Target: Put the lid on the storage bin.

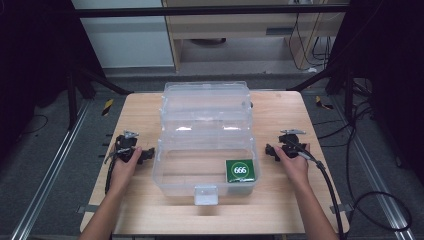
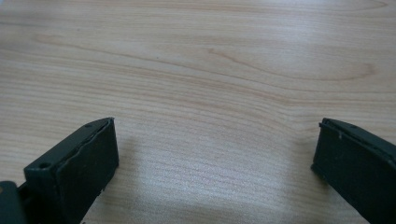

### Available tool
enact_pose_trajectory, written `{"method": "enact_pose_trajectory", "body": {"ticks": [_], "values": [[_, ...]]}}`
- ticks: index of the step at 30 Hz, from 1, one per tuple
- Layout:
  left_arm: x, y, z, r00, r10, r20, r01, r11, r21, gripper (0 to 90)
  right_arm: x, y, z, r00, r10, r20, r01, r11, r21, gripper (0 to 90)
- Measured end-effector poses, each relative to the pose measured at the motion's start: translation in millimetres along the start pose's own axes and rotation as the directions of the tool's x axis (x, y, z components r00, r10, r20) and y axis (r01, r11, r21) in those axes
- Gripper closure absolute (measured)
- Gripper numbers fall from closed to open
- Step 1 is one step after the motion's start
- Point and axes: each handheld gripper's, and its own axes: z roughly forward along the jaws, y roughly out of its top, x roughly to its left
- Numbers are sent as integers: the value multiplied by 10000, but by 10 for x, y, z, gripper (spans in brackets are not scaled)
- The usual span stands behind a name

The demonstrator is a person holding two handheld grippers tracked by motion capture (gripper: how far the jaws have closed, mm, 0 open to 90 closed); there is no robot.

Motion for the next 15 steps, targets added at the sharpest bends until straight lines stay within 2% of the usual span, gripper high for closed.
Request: {"method": "enact_pose_trajectory", "body": {"ticks": [2,4,5,7,8,9,10,12,13,14,15], "values": [[9,-4,-7,9999,84,92,-85,10000,24,0,-18,11,0,9998,-103,-170,105,9999,112,7],[36,1,-25,9986,333,409,-341,9992,189,0,-39,27,-18,9991,-329,-262,335,9991,252,46],[53,13,-46,9971,463,604,-483,9983,328,0,-40,34,-49,9981,-578,-220,584,9979,285,83],[73,25,-107,9920,900,880,-950,9940,546,55,-41,60,-145,9859,-1663,202,1659,9859,206,105],[79,32,-144,9901,1084,895,-1148,9910,694,52,-26,84,-212,9814,-1905,244,1895,9812,375,111],[82,43,-188,9873,1285,937,-1362,9873,815,46,-38,102,-264,9647,-2610,362,2590,9644,528,109],[79,57,-239,9838,1479,1014,-1570,9836,888,46,-31,128,-321,9529,-3017,318,2979,9504,893,107],[55,92,-349,9735,1884,1299,-2031,9728,1111,50,-14,169,-428,9195,-3931,49,3870,9073,1646,107],[33,115,-412,9657,2123,1496,-2309,9655,1205,50,-15,193,-487,9004,-4350,-91,4292,8845,1830,107],[5,140,-487,9570,2388,1648,-2603,9575,1242,50,-15,221,-550,8874,-4600,-306,4568,8682,1939,107],[5,140,-487,9570,2388,1648,-2603,9575,1242,51,-15,221,-550,8874,-4600,-306,4568,8682,1939,107]]}}
